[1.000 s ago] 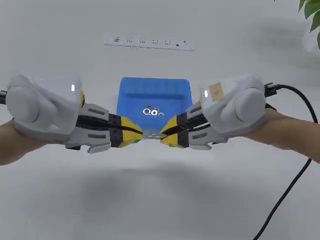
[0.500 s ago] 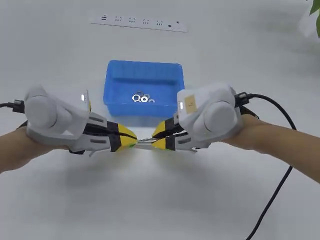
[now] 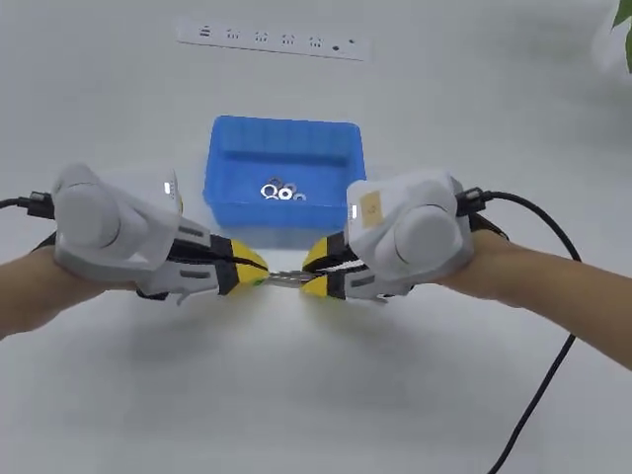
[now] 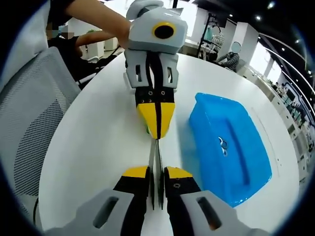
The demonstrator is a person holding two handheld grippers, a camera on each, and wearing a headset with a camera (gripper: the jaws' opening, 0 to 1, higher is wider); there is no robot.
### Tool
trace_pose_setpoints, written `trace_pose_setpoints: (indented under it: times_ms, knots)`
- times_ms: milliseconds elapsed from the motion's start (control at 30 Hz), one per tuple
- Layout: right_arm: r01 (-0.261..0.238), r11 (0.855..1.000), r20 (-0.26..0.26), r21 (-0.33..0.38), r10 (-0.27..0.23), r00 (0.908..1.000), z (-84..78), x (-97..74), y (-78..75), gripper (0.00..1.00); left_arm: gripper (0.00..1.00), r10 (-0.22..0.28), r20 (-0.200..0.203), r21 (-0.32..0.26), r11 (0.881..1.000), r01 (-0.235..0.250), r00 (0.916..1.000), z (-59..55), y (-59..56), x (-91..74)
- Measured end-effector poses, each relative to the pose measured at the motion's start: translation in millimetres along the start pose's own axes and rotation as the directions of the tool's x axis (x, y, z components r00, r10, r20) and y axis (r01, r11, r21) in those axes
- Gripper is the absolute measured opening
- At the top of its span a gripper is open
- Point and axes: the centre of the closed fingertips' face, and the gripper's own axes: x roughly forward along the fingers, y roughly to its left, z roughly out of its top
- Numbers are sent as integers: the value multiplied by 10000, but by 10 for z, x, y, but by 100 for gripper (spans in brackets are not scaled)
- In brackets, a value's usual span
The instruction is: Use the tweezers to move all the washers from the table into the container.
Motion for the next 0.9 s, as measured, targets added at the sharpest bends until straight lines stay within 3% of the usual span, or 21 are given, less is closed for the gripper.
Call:
trace_pose_setpoints:
  times_ms: [233, 367, 467, 633, 833, 900]
  knots:
    - [551, 9969, 205, 558, -564, 9982, 84, -163, -72, 19, 9, 409, -26, -11, 9992, -409, 9992, 32, -23, -168]
    - [1025, 9917, 292, 782, -1051, 9940, 111, -314, -99, 21, 15, 1096, -3, -18, 9940, -1096, 9940, 35, 6, -343]
    - [1486, 9857, 193, 792, -1505, 9884, 80, -446, -102, 22, 18, 1619, 105, -79, 9868, -1618, 9868, 49, 12, -504]
    - [2127, 9752, 137, 614, -2139, 9768, 64, -713, -34, 28, 27, 2411, 998, -166, 9705, -2406, 9654, 256, 29, -805]
    - [2735, 9590, 137, 744, -2752, 9613, 59, -993, 52, 35, 31, 2958, 1245, 14, 9545, -2983, 9471, 325, 2, -1093]
    - [2944, 9519, 260, 843, -2975, 9544, 80, -1082, 105, 38, 35, 2934, 1289, -243, 9559, -2928, 9473, 335, -32, -1142]
